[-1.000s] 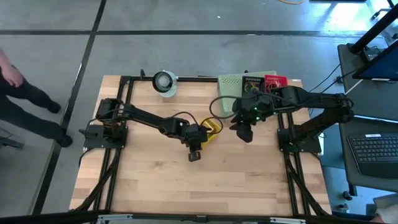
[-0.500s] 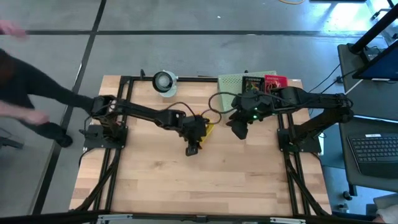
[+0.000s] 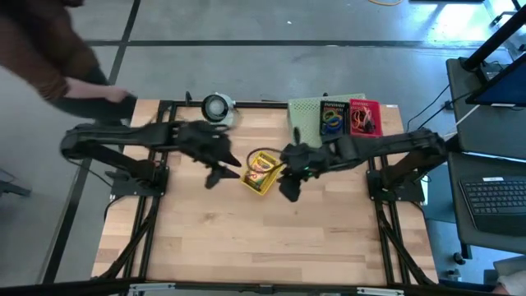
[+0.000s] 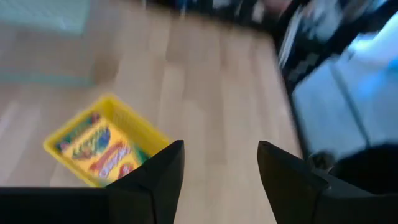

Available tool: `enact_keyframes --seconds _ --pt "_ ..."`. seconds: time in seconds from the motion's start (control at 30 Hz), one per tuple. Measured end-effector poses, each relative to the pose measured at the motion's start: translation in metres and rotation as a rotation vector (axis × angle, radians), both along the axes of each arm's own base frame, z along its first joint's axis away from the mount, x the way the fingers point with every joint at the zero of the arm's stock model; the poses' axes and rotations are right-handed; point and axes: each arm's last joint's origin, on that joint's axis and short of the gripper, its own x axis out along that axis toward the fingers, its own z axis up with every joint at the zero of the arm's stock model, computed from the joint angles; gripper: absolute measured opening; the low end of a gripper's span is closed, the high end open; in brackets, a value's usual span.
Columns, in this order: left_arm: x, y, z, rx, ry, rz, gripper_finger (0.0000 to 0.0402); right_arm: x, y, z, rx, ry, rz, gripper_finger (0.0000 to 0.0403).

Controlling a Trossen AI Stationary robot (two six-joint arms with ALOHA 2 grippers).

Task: Pick & Place Office Desk Supplies
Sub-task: Put the yellow bin filled with crayon boxes on the shelf

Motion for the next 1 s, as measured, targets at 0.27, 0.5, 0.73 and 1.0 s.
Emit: enact_keyframes --seconds 0.27,0.5,0.73,1.0 --pt "-0.065 -0.016 -0.005 -0.041 -0.244 0.147 0.0190 0.054 0.020 -0.056 0.063 0.030 -0.022 0.0155" --pt "-0.093 -0.015 -0.007 -0.012 -0.319 0.243 0.0189 0.077 0.029 -0.098 0.106 0.103 -0.051 0.0155" --pt "-0.099 -0.014 -0.002 0.025 -0.363 0.246 0.0189 0.092 0.028 -0.125 0.115 0.134 -0.051 0.0155" --pt "-0.099 -0.015 -0.004 0.040 -0.343 0.233 0.0189 0.103 0.009 -0.146 0.062 0.166 -0.035 0.0155"
